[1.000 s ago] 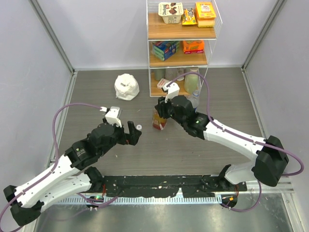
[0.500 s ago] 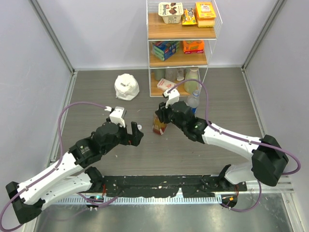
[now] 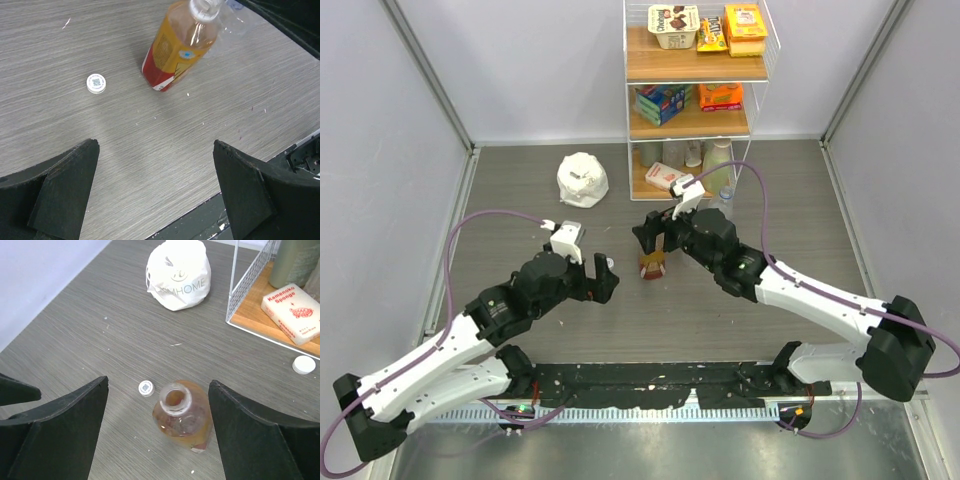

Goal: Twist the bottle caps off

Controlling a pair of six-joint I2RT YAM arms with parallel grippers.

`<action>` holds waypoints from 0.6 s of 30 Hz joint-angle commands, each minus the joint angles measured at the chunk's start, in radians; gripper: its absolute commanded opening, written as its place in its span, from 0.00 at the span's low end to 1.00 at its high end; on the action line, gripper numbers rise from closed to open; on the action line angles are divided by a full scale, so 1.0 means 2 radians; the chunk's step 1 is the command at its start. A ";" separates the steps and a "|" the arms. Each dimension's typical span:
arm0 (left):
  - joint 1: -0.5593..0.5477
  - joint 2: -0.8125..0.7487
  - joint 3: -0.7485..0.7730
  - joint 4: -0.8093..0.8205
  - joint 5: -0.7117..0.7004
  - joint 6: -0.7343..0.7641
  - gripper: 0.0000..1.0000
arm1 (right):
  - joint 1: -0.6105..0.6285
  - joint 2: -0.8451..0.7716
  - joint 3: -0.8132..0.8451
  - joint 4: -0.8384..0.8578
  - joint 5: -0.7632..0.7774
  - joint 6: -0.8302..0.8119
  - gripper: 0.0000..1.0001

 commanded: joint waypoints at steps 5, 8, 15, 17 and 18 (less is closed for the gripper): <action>0.000 -0.017 0.006 0.032 -0.022 -0.005 1.00 | 0.003 -0.028 0.059 -0.016 -0.041 0.015 0.86; 0.000 -0.018 0.007 0.025 -0.046 -0.011 1.00 | 0.003 -0.035 0.073 -0.032 -0.061 0.012 0.89; -0.001 -0.015 0.025 -0.008 -0.119 -0.031 1.00 | 0.002 -0.064 0.088 -0.059 -0.027 0.006 1.00; 0.000 -0.015 0.028 -0.014 -0.133 -0.034 1.00 | 0.001 -0.073 0.093 -0.075 0.009 0.008 1.00; 0.000 -0.017 0.029 -0.014 -0.134 -0.031 1.00 | -0.003 -0.076 0.099 -0.083 0.021 0.010 1.00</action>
